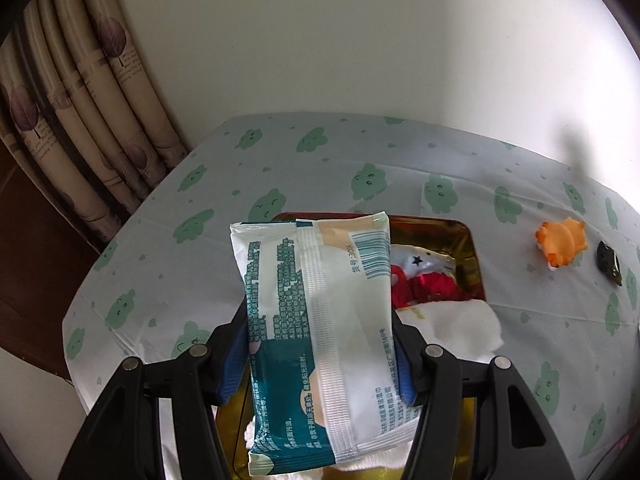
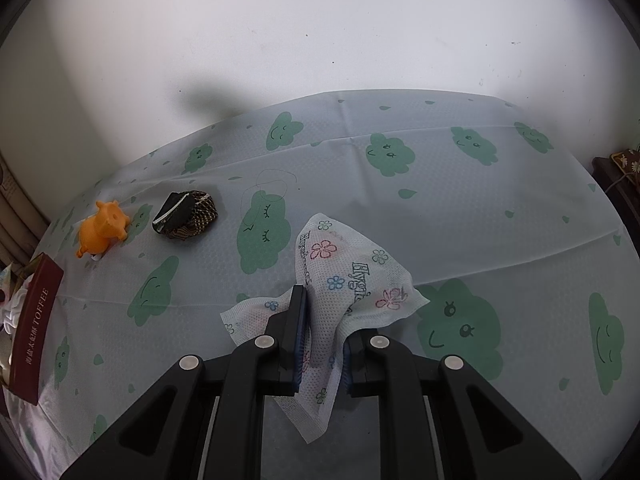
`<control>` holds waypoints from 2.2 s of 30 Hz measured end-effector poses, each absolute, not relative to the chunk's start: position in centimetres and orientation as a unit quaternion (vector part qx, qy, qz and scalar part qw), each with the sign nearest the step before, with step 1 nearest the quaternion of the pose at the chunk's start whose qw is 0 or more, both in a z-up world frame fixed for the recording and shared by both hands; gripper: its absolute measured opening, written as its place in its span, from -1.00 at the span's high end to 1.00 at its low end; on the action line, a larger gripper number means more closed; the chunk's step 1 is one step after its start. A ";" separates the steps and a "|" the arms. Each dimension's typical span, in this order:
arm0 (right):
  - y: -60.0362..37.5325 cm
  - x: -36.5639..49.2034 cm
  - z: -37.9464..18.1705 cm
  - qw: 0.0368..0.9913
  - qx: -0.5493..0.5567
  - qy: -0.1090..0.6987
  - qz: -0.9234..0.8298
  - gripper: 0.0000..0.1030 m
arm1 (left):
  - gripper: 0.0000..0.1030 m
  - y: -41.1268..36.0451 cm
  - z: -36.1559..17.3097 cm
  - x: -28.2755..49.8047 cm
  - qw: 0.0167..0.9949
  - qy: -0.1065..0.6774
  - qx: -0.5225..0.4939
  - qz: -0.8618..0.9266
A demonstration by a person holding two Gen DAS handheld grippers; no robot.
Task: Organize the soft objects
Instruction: 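Carry the teal wipes pack into the gold tin and open the left gripper, then raise the open left gripper away from the tin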
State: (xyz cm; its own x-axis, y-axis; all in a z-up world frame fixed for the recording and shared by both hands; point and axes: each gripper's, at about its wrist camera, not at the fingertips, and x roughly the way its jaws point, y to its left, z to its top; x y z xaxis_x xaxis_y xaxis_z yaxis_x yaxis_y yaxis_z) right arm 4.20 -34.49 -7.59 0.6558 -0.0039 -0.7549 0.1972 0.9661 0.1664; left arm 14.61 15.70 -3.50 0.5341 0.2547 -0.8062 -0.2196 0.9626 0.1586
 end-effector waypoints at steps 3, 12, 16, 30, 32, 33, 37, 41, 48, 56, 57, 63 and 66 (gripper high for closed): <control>-34.5 4.2 -7.6 0.902 0.117 0.411 -0.056 0.71 | -0.17 16.0 -4.2 15.0 0.875 0.464 0.029 0.138; -34.5 4.2 -7.6 0.902 0.117 0.411 -0.056 0.71 | -0.22 16.7 -5.5 15.7 0.868 0.478 0.026 0.134; -34.5 4.2 -7.6 0.902 0.117 0.411 -0.056 0.71 | -0.23 16.8 -5.6 16.0 0.864 0.484 0.027 0.135; -34.4 4.3 -7.6 0.902 0.117 0.411 -0.056 0.70 | -0.28 17.4 -4.4 16.1 0.869 0.483 0.020 0.108; -34.4 4.3 -7.6 0.902 0.116 0.411 -0.056 0.70 | -0.28 17.3 -3.8 15.8 0.873 0.476 0.023 0.105; -34.4 4.3 -7.6 0.902 0.116 0.411 -0.056 0.70 | -0.28 17.2 -3.5 15.8 0.874 0.475 0.027 0.105; -34.4 4.3 -7.6 0.902 0.116 0.411 -0.056 0.70 | -0.29 16.9 -2.3 15.0 0.879 0.464 0.036 0.101; -34.5 4.3 -7.6 0.902 0.116 0.411 -0.056 0.70 | -0.29 16.5 -1.5 13.7 0.887 0.448 0.038 0.106; -34.6 4.2 -7.6 0.902 0.118 0.412 -0.056 0.70 | -0.29 16.2 -0.4 10.6 0.899 0.417 0.050 0.125; -34.1 4.3 -7.6 0.903 0.100 0.414 -0.064 0.72 | -0.28 17.9 -0.7 7.7 0.903 0.401 0.034 0.152; -34.0 4.3 -7.6 0.903 0.095 0.414 -0.064 0.73 | -0.29 18.1 -0.9 7.6 0.901 0.404 0.033 0.154; -33.1 4.4 -7.1 0.904 0.063 0.415 -0.075 0.78 | -0.29 19.6 -2.6 6.3 0.896 0.405 0.035 0.179; -32.6 4.3 -6.7 0.904 0.048 0.419 -0.076 0.79 | -0.29 20.4 -2.7 5.4 0.902 0.385 0.033 0.193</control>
